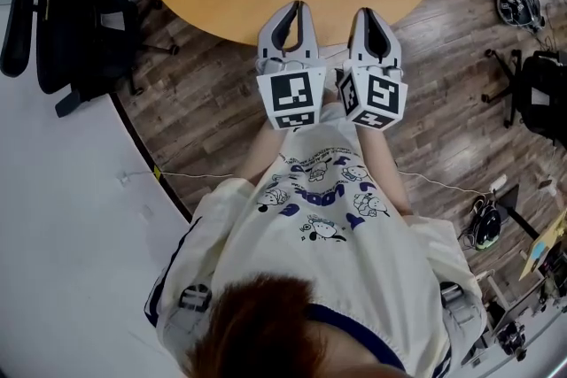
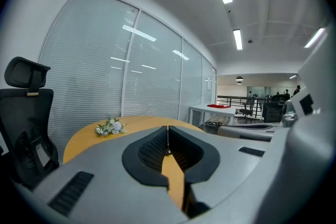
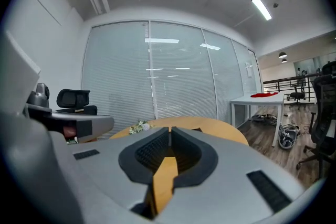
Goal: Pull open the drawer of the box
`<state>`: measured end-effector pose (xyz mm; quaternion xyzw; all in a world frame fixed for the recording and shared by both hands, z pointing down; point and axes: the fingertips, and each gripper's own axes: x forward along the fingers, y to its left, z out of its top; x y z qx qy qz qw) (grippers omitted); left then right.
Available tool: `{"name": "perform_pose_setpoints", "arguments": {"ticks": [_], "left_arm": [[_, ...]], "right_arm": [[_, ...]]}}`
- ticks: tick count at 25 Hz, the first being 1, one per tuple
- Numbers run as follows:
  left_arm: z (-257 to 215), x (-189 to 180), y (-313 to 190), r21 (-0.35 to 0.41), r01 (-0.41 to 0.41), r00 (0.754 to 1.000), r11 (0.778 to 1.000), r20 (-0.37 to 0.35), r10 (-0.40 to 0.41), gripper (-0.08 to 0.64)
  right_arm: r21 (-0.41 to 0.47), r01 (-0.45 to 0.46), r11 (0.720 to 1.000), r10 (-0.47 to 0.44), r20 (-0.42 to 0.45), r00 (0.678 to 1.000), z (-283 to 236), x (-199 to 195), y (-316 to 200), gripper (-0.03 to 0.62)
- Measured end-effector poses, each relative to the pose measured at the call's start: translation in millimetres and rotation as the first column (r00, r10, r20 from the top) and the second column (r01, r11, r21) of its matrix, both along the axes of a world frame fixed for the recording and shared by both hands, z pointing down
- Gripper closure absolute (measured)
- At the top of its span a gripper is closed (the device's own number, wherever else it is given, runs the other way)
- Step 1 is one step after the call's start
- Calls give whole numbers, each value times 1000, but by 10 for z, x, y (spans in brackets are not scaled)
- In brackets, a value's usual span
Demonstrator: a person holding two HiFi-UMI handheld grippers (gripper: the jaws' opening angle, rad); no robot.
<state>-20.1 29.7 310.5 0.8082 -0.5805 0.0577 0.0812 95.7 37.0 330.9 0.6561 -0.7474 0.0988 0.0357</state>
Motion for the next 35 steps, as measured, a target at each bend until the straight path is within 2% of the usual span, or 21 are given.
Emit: {"name": "perform_pose_setpoints", "arguments": {"ticks": [16,31,35], "left_arm": [[177,280,-1057,-59,77,997,995,7,-77,540],[460,268,-1359,-128,118,993,985,21,-116,539],[544,230,-1429,-152,115,993,982,21,-113,538]], "right_arm": [[-70,105,992,-104,21,994,211,191,-1107,557],[-171,152,974,-142,69,987,585,158,-1513,552],[-200,161,967,-149,72,986,690,91,-1580,521]]}}
